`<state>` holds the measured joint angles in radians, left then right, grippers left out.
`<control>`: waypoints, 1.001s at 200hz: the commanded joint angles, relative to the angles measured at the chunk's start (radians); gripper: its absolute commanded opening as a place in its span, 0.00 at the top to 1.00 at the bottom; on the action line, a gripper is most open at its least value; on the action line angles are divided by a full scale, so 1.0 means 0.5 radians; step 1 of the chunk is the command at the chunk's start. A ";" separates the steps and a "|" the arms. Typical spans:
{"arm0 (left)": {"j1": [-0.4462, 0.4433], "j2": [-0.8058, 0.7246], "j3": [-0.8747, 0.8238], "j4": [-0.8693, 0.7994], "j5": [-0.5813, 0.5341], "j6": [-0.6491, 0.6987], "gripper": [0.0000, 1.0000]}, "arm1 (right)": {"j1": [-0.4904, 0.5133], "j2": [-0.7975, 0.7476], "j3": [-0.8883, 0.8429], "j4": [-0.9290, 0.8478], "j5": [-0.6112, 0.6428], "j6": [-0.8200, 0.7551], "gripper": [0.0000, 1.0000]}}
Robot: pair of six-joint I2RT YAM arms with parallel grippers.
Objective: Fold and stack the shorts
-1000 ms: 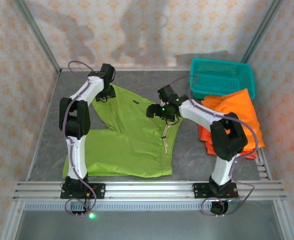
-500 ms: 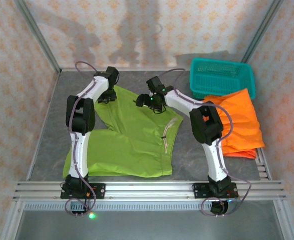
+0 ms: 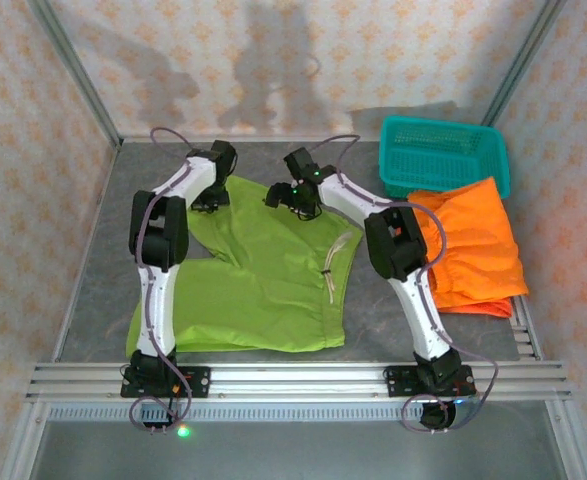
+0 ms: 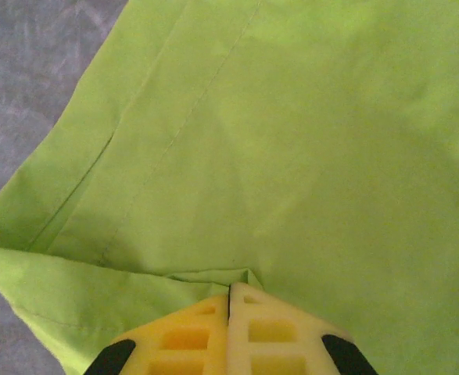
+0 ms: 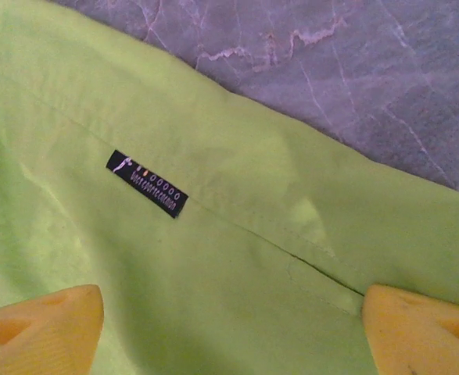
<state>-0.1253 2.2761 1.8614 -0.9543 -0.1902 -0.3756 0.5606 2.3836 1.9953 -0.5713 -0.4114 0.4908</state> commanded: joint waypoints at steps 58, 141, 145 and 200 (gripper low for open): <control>0.194 -0.832 -0.710 0.381 -0.146 -0.183 1.00 | -0.135 0.371 0.537 -0.306 0.090 0.069 0.16; 0.489 -1.117 -1.197 0.761 0.298 -0.399 0.62 | -0.204 0.581 1.045 -0.353 -0.018 0.103 0.15; 0.490 -1.138 -1.204 0.775 0.316 -0.405 0.61 | -0.205 0.582 1.067 -0.350 -0.032 0.103 0.15; 0.489 -1.741 -1.520 0.909 0.516 -0.561 0.23 | -0.202 0.243 1.124 -0.221 -0.241 0.104 0.13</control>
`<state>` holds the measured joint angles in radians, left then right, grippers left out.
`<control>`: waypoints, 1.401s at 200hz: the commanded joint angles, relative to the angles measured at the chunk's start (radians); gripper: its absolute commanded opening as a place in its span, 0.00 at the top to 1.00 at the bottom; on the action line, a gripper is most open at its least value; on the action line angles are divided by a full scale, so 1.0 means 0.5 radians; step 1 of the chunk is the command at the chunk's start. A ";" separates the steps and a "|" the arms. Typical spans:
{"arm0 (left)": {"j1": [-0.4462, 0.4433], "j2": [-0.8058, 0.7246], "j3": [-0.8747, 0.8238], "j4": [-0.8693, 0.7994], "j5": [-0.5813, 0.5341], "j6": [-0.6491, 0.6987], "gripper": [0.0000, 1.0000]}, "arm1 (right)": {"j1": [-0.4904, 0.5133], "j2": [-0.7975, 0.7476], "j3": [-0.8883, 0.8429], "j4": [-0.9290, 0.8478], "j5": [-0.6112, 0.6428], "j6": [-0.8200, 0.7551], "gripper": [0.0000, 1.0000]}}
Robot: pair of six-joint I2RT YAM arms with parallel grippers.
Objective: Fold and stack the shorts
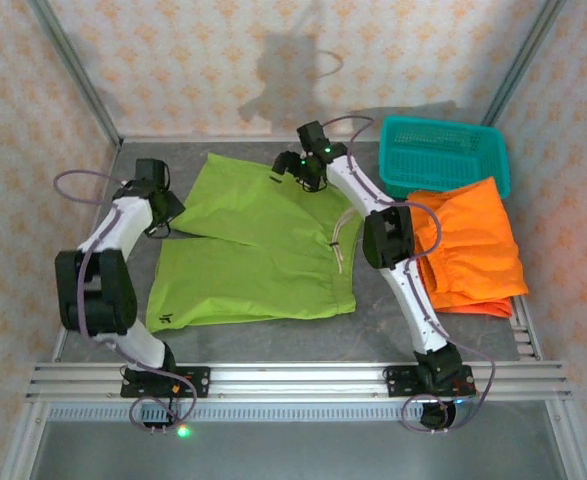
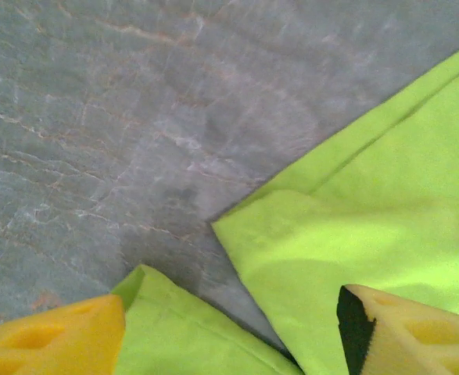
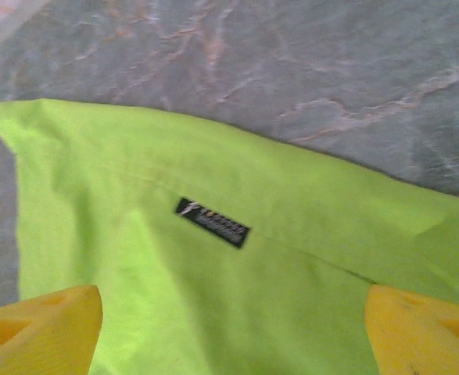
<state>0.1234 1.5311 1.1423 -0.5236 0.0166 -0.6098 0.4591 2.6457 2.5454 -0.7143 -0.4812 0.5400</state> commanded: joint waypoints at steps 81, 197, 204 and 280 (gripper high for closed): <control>-0.018 -1.190 -0.559 -0.617 -0.013 -0.559 0.02 | 0.039 -1.530 -1.279 0.427 -0.014 -0.167 0.13; -0.513 -1.412 -1.013 -1.500 -0.345 -1.384 0.18 | -0.012 -2.493 -2.746 0.623 0.166 -0.052 0.12; -0.512 -1.412 -1.029 -1.499 -0.341 -1.396 0.20 | -0.014 -2.507 -2.752 0.603 0.177 -0.058 0.12; -0.515 -1.077 -1.198 -1.088 -0.208 -1.414 0.32 | -0.016 -2.594 -2.849 0.491 0.184 -0.025 0.12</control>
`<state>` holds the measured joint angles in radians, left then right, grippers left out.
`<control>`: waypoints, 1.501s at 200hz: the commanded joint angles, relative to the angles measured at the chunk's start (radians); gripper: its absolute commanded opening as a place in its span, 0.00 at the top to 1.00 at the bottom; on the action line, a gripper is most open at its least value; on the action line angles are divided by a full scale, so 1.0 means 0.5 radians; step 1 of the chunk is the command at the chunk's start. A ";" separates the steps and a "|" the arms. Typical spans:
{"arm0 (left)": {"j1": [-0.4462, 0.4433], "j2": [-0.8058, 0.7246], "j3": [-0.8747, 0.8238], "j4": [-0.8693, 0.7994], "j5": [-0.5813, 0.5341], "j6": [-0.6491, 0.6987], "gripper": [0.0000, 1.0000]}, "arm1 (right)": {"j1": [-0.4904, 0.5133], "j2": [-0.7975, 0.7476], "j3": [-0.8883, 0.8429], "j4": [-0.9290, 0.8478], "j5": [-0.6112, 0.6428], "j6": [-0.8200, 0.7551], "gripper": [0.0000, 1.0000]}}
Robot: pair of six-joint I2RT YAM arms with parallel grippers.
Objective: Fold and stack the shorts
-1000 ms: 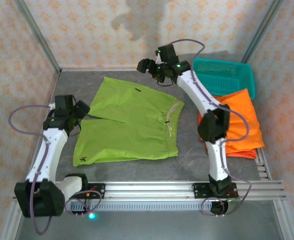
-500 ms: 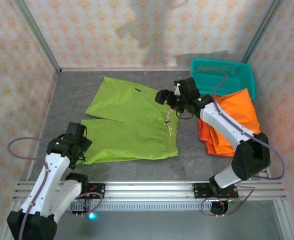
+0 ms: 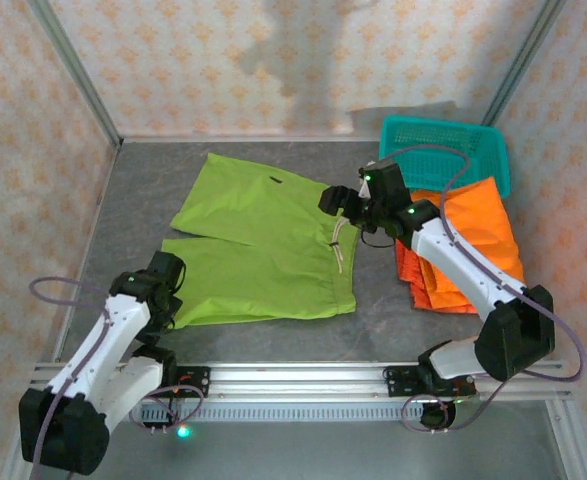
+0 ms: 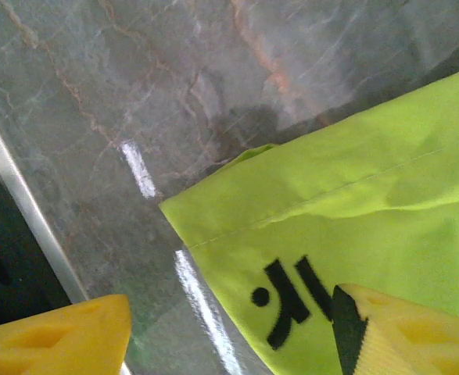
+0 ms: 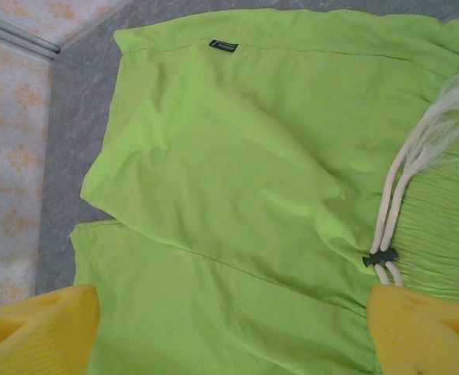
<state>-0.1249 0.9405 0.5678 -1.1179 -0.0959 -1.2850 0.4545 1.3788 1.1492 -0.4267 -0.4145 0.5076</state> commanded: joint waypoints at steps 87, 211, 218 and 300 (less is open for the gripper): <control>-0.019 0.381 -0.016 0.404 -0.031 0.026 0.67 | -0.006 -0.249 -0.529 -0.148 -0.009 0.222 0.13; -0.017 0.240 0.304 0.272 -0.146 0.214 0.97 | 0.196 -0.379 -0.977 -0.138 0.000 0.562 0.35; -0.017 0.245 0.301 0.277 -0.141 0.213 0.96 | 0.208 -0.437 -0.997 -0.171 0.018 0.582 0.36; -0.020 0.296 0.243 0.385 -0.084 0.229 0.97 | 0.376 -0.572 -1.200 -0.108 -0.015 0.922 0.40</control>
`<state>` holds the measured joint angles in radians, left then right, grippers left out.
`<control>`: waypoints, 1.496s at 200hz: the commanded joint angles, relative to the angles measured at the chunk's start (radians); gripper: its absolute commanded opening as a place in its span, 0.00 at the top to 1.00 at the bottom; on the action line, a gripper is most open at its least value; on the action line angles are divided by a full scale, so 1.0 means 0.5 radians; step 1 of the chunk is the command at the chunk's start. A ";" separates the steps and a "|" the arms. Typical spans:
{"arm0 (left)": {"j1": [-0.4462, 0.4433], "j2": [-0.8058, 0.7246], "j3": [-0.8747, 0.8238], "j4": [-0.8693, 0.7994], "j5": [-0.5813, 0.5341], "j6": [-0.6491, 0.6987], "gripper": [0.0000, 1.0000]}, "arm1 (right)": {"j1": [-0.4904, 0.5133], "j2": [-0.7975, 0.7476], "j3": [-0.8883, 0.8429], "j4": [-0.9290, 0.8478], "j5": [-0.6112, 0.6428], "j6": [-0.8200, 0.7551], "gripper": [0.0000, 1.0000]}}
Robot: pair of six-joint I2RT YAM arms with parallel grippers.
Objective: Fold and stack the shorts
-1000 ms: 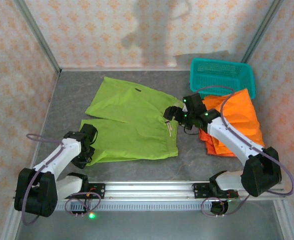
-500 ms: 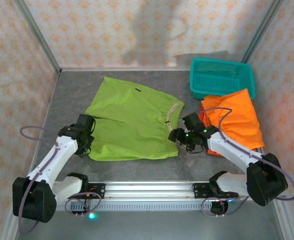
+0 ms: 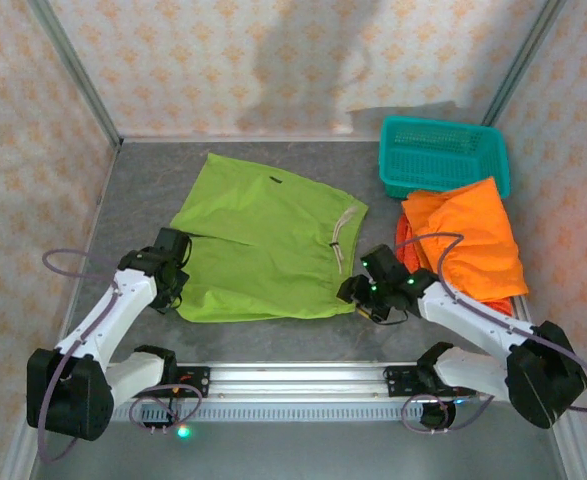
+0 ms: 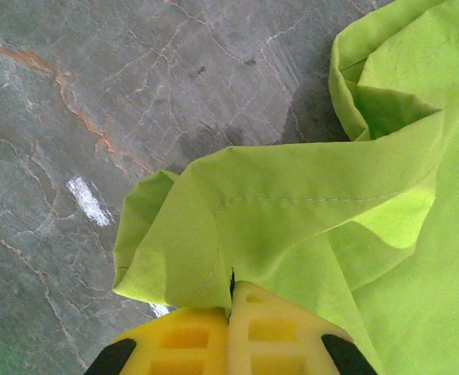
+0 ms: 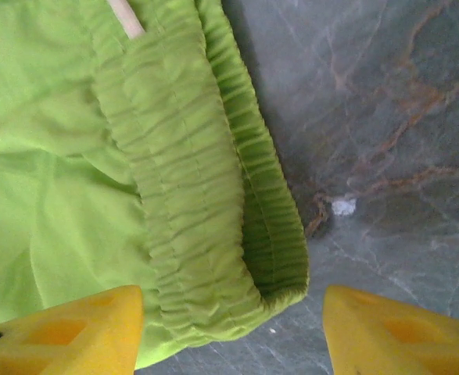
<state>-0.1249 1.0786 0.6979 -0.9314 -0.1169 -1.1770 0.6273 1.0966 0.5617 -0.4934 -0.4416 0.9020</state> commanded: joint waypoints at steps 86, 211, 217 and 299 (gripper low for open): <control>-0.017 0.025 -0.063 0.093 -0.072 0.021 1.00 | 0.040 0.164 -0.079 0.171 0.061 0.224 0.78; -0.009 -0.205 0.975 -0.379 -0.540 0.414 1.00 | -0.145 -0.070 0.732 -0.428 0.278 -0.253 1.00; -0.009 -0.208 1.017 -0.387 -0.556 0.435 1.00 | -0.155 -0.086 0.750 -0.440 0.279 -0.258 1.00; -0.005 0.166 1.541 -0.306 -0.582 0.685 1.00 | -0.229 -0.035 0.965 -0.388 0.331 -0.290 1.00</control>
<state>-0.1249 1.0908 1.3884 -1.0969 -0.3325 -0.8951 0.5354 1.0550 0.9836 -0.6750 -0.3389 0.7902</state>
